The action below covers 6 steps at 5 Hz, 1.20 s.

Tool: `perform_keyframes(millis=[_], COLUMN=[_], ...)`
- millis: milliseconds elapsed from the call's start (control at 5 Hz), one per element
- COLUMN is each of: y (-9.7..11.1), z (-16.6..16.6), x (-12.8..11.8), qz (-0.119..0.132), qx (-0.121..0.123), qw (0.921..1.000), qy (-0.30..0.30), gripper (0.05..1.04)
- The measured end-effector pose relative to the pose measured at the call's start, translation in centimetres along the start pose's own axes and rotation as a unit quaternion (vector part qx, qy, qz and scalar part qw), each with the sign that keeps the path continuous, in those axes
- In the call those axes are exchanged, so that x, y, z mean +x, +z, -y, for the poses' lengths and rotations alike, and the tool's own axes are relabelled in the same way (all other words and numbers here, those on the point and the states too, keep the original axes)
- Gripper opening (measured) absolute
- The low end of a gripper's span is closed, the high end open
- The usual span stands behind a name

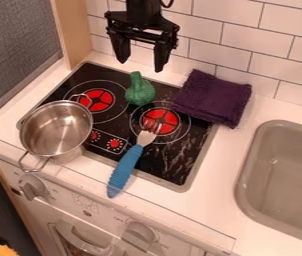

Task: Move the silver pot in the upper left of burner

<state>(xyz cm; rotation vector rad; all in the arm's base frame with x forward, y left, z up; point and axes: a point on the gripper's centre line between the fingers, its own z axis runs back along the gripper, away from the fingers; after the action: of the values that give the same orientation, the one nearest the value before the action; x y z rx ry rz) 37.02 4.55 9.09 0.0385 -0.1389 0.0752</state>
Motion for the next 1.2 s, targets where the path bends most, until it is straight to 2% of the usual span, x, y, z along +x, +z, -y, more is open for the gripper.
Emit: perform_keyframes(millis=[200,400,600,800,1200], y=[-1.4,-0.6,1.3,-0.2,-4.2], z=[0.1,0.0,-0.6,-0.7,-2.7], x=[-0.7,-2.5,-4.7,-7.7,-10.3], qz=[-0.022,-0.017,0.003,-0.022,-0.069], qx=[-0.001,0.004,0.024,0.03,0.052], qw=[0.9998,0.9998,0.9996,0.9991,0.996], qy=[-0.001,-0.006,-0.013,-0.022,-0.023], gripper=[1.001,1.001,1.001,1.001,1.001])
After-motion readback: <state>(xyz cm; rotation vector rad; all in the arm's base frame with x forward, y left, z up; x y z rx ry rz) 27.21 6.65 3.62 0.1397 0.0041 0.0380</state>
